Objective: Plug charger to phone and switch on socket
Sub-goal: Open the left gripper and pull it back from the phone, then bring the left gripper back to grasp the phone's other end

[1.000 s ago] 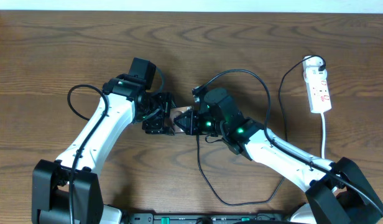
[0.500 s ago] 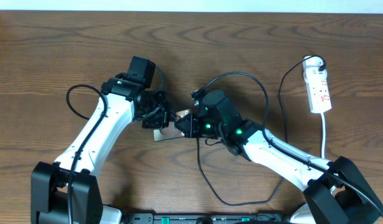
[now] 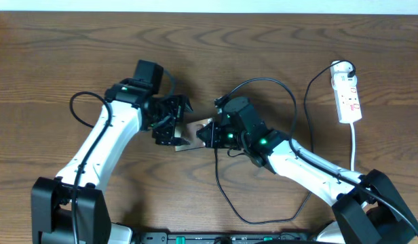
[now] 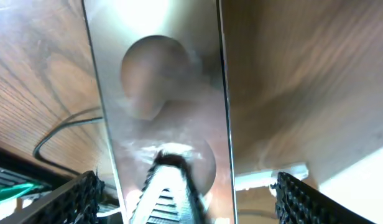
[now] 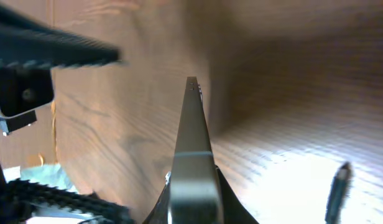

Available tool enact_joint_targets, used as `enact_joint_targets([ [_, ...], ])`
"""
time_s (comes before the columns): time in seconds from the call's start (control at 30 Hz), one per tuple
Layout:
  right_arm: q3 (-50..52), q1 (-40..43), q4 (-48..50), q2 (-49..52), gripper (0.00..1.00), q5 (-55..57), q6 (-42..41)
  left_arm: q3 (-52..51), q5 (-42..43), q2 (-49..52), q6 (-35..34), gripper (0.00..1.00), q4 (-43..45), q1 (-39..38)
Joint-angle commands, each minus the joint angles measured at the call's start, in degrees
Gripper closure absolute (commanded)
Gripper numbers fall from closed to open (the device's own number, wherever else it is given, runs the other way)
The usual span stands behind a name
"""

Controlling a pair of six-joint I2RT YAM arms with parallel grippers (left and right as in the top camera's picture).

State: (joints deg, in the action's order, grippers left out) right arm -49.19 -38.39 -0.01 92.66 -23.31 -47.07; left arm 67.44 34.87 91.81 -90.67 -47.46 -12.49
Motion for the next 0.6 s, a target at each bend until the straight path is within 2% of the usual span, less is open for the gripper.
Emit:
enact_joint_targets([
  [0.0,-1.2,2.49,0.04,-0.44,0.99,0.5,0.87,0.17,6.08,-0.85,10.86,0.14,-0.2,2.73],
  [0.13,-1.2,5.31,0.02,-0.46,0.99,0.09,0.55,0.17,11.23,-0.85,20.44,0.14,-0.13,5.79],
  [0.23,-1.22,8.76,0.57,-0.46,0.99,-1.29,-6.86,0.17,14.12,-0.85,29.11,0.14,0.5,8.83],
  [0.47,-1.22,13.42,2.08,-0.46,0.99,-3.15,-29.33,0.17,17.2,-0.85,33.0,0.14,6.88,10.88],
  [0.57,-1.22,14.64,7.8,-0.46,0.99,-4.74,-36.81,-0.33,17.2,-0.85,32.68,0.14,11.32,10.93],
])
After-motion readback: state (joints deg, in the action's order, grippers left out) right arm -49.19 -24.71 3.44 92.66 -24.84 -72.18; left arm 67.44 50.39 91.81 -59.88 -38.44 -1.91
